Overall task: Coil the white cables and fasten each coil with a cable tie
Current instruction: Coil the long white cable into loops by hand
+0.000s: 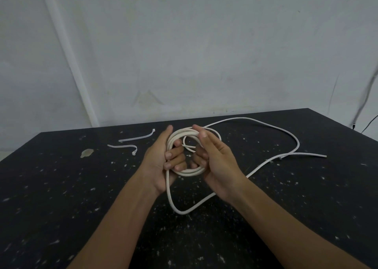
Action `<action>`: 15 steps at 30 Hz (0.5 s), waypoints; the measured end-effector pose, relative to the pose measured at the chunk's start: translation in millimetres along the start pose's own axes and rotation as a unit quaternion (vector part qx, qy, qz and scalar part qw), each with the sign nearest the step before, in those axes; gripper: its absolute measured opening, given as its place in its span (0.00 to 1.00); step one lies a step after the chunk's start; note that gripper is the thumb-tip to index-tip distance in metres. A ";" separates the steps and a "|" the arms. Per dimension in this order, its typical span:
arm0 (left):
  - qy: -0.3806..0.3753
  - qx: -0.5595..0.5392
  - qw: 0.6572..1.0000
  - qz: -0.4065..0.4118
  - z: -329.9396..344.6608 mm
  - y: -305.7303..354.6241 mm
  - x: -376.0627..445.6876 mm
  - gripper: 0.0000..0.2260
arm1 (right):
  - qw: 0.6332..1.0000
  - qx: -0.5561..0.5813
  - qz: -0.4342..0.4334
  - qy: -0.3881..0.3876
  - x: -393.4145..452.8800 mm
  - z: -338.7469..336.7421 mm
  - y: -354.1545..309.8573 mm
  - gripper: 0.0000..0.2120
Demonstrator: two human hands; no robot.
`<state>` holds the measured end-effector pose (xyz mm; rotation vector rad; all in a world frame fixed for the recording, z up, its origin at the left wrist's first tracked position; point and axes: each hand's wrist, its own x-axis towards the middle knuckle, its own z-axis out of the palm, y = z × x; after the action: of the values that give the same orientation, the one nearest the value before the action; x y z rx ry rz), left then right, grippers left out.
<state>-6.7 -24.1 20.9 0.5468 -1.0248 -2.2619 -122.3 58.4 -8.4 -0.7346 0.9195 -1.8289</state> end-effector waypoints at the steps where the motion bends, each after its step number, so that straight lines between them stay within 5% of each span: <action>1: -0.009 0.002 1.000 -0.002 1.9 -1.1 -1.2 0.26 | 1.000 -0.014 -0.014 0.009 0.3 0.3 0.4 0.14; 7: -0.071 0.030 0.997 -0.022 7.0 -2.5 -6.8 0.32 | 0.999 -0.016 -0.022 0.025 -0.2 -2.2 1.3 0.15; 15: -0.091 0.094 0.991 0.004 10.7 -3.6 -11.1 0.28 | 1.000 -0.021 0.007 0.014 3.4 -8.6 8.3 0.25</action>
<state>-5.9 -9.1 26.1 0.4155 -1.3384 -2.2531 -126.6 55.3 -19.6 -0.7286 0.9824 -1.8174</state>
